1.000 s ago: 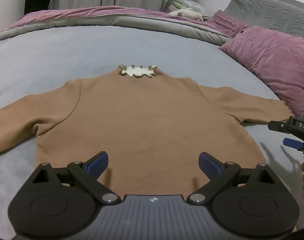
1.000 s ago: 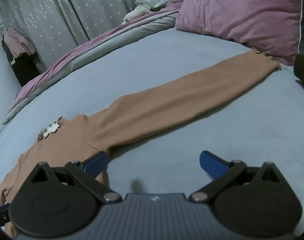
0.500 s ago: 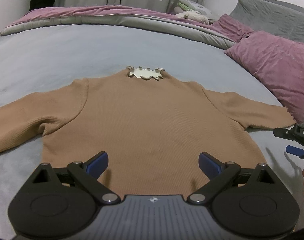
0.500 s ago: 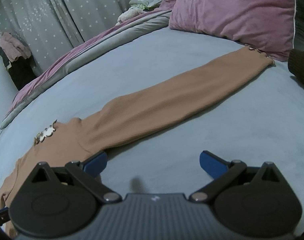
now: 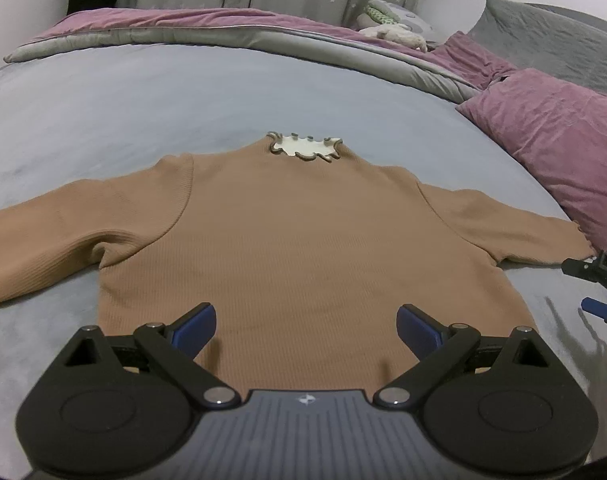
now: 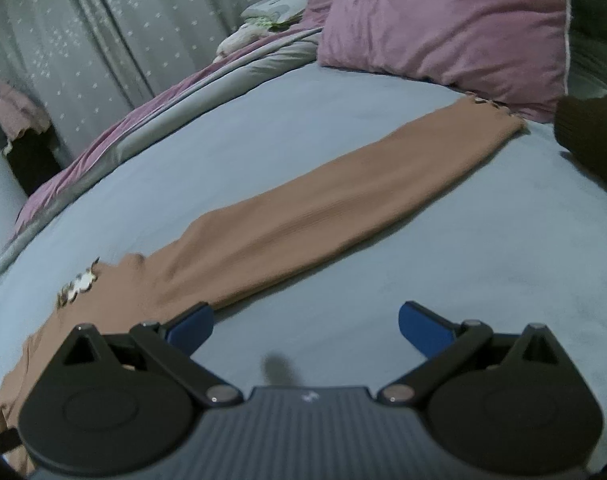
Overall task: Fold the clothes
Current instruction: 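Position the open right gripper over the sleeve cuff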
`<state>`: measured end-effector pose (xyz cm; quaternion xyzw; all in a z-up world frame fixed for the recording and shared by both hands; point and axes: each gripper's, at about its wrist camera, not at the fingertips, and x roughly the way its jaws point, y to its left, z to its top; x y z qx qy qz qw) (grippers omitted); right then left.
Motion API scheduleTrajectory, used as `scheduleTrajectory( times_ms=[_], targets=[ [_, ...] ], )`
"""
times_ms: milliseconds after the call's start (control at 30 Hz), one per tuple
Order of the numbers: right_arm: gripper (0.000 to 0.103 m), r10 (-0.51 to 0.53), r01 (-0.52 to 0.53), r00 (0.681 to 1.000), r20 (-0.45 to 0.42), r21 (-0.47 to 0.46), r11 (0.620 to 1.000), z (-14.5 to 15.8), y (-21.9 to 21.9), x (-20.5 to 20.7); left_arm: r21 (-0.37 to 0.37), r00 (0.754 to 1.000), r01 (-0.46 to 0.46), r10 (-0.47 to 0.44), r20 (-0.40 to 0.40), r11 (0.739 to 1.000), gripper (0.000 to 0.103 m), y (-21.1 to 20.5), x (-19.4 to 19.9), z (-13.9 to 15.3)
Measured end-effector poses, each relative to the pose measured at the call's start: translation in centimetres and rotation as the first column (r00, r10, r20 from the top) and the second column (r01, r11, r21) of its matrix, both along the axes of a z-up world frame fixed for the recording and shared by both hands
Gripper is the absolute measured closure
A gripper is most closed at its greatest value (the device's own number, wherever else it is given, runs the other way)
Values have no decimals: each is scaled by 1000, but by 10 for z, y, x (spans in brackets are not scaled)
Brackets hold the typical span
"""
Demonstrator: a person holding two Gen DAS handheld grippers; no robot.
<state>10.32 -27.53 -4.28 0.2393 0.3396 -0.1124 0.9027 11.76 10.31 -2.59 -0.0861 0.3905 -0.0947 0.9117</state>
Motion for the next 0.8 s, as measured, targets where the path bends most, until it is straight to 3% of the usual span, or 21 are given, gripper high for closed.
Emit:
scheduleTrajectory(
  times_ms=[300, 467, 800],
  targets=[
    [0, -126, 125, 992, 14, 62, 990, -13, -43, 7, -9, 1000, -24, 24, 1, 1000, 6, 8, 2, 1],
    [1, -215, 204, 975, 48, 174, 963, -27, -78, 10, -16, 999, -40, 40, -2, 999, 6, 13, 5, 0],
    [5, -336, 297, 935, 114, 269, 916, -43, -120, 51, -5, 999, -51, 51, -4, 999, 6, 18, 7, -1]
  ],
)
